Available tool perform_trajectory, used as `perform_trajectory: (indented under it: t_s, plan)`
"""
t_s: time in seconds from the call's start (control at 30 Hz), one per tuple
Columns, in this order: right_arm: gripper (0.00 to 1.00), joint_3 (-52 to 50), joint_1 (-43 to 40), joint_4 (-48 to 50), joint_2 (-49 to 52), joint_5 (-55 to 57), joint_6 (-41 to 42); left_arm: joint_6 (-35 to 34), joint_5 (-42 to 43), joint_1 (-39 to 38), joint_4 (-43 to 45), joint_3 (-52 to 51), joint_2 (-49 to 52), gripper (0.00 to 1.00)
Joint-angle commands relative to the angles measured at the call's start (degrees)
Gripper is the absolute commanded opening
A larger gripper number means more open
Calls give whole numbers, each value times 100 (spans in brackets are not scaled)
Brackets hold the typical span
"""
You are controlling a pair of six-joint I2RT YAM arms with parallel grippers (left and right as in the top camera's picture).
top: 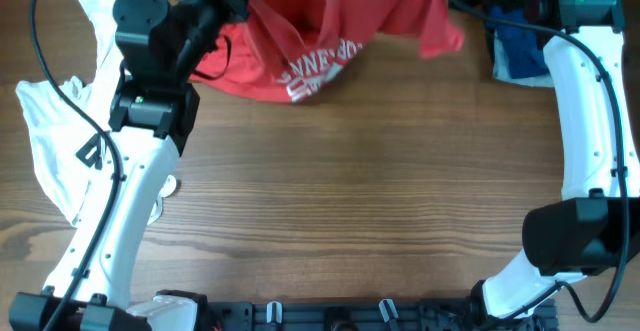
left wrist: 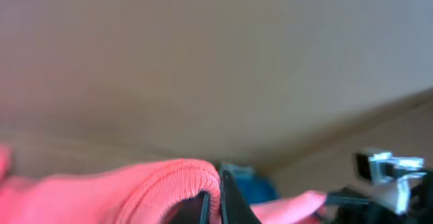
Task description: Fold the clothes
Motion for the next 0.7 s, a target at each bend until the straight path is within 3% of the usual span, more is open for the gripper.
perform_trajectory:
  t_s: [0.0,0.23,0.43,0.57,0.67]
  plan:
    - [4,31,-229,-415,195,1054,-313,680,-168,63,-911,55,7,4]
    - [4,31,-313,-625,208,1720,-313,1679,-275,48,-2153,55,37,4]
    - [4,31,-662,-671,221,1720,-291,2107,-337,-28,-3348,55,214,8]
    - [4,31,-815,-785,264,1716,-282,2347,-334,-205,-3676,52,468,14]
    - [4,31,-820,-879,334,1718,-289,2612,-341,-341,-3836,52,654,29]
